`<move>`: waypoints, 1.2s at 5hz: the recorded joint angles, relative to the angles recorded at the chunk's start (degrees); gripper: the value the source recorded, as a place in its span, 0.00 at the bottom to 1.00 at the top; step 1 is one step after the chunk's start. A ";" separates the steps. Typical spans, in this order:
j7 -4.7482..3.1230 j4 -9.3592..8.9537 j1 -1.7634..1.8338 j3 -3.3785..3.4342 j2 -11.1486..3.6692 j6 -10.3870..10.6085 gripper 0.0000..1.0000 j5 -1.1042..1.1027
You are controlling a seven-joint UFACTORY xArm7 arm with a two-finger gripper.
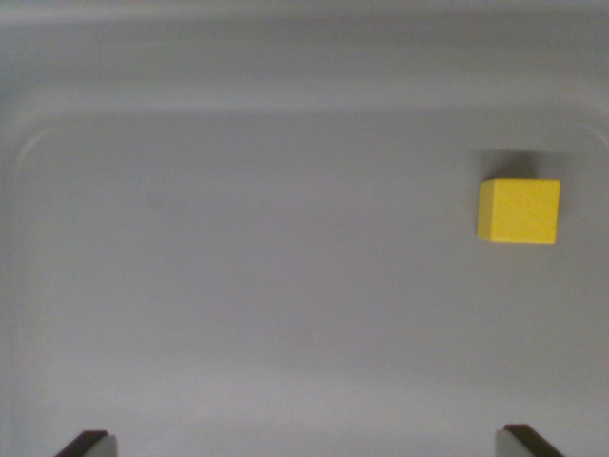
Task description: Pick yellow cube
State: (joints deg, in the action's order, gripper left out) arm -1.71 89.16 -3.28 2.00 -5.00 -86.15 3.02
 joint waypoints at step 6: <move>-3.22 -1.84 -1.73 -0.87 -5.70 6.81 0.00 0.50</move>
State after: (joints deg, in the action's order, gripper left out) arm -4.93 87.33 -5.01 1.13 -10.70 -79.34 3.52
